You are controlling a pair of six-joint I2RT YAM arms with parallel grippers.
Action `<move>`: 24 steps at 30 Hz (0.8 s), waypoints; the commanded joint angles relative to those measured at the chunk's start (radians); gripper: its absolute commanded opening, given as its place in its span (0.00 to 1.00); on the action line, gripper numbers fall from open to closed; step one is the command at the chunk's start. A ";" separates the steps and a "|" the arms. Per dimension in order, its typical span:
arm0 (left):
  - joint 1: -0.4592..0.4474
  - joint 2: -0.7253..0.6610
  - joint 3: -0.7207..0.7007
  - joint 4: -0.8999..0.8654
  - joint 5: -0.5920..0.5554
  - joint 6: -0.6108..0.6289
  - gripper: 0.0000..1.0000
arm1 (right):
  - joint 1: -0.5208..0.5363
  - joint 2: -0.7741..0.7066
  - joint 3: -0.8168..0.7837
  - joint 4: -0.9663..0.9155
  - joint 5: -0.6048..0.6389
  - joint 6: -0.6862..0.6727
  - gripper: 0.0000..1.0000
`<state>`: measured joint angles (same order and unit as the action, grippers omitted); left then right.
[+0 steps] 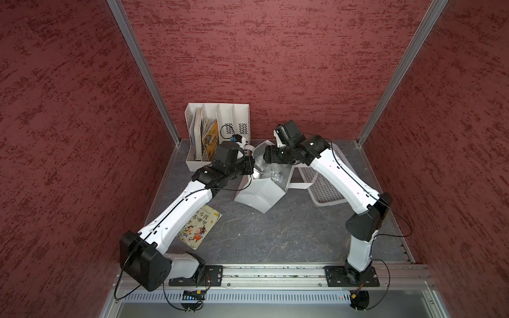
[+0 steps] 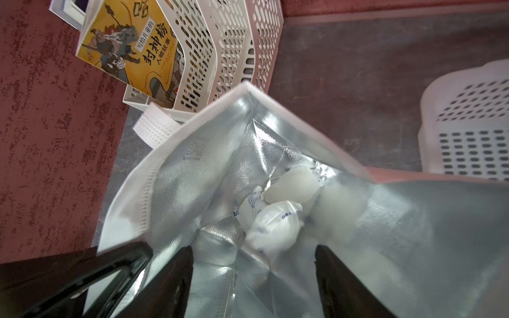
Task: Place the ice pack in the delivery bag
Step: Place the ice pack in the delivery bag, then adjust the delivery bag at the center of the board.
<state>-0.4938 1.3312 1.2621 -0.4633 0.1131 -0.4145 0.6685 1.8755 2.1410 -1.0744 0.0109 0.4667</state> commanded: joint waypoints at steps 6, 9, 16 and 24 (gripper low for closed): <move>0.006 -0.035 -0.022 0.053 0.002 -0.022 0.00 | -0.009 -0.589 -0.620 0.512 0.156 -0.157 0.98; 0.005 -0.031 -0.018 0.058 0.008 -0.026 0.00 | -0.107 -0.725 -0.793 0.490 0.024 0.071 0.98; -0.006 -0.011 -0.004 0.072 0.016 -0.029 0.00 | -0.096 -0.610 -0.696 0.181 -0.103 0.276 0.73; -0.017 -0.017 -0.014 0.078 0.016 -0.035 0.00 | -0.025 -0.429 -0.548 0.028 0.036 0.232 0.70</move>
<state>-0.5053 1.3220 1.2453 -0.4465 0.1192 -0.4408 0.6300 1.4399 1.5417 -0.9722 -0.0128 0.6952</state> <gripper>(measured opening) 0.045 0.704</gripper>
